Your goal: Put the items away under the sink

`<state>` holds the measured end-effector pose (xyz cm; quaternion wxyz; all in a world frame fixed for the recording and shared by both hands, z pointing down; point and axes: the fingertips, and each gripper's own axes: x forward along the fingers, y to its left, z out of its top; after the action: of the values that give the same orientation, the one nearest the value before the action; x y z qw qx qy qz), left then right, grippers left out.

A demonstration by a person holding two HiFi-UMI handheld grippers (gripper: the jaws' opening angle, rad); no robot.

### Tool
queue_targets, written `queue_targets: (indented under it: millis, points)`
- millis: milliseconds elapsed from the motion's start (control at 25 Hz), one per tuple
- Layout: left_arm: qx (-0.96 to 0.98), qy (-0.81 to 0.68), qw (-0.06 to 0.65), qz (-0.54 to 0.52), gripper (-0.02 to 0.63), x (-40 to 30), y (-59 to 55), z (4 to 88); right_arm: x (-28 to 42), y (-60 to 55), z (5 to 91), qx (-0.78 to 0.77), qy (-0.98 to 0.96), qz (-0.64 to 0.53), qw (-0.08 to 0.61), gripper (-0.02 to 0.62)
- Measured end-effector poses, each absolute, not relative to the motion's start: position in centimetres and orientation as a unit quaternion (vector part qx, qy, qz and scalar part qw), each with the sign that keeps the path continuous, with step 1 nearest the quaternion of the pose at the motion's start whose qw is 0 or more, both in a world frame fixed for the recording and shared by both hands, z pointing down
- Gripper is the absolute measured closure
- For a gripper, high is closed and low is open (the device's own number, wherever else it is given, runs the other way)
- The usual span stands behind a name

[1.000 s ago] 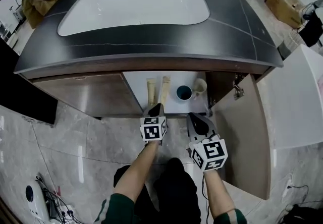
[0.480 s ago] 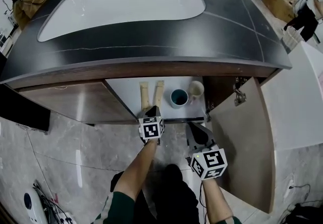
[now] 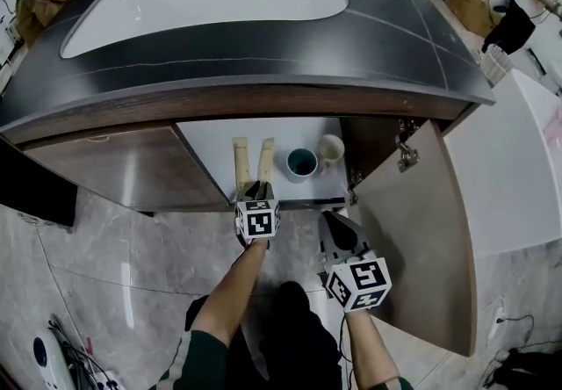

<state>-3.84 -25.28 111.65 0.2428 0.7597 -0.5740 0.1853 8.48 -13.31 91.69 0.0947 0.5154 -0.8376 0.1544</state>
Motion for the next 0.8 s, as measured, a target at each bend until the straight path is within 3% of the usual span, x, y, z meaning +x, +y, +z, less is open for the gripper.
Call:
queue_targets:
  millis: [80,440,560,800]
  points:
    - [0.765,-0.576,0.226,0.179,0.514,-4.1,-24.9,110.4,8.4,-12.9,91.6,0.516,-0.838,0.153,0.095,0.552]
    - [0.821,-0.522,0.162,0.163,0.515,-3.5,-20.6,103.4,7.6,-11.3,89.9,0.521,-0.837,0.131,0.105,0.552]
    - [0.834,-0.506,0.146,0.164,0.589,-3.8,-18.6,100.9,7.1,-10.9,88.4,0.519,-0.84,0.123,0.102,0.552]
    - [0.861,-0.488,0.082,0.119,0.595,-5.1,-15.9,91.5,5.6,-10.3,83.1,0.52,-0.844,0.097,0.092,0.552]
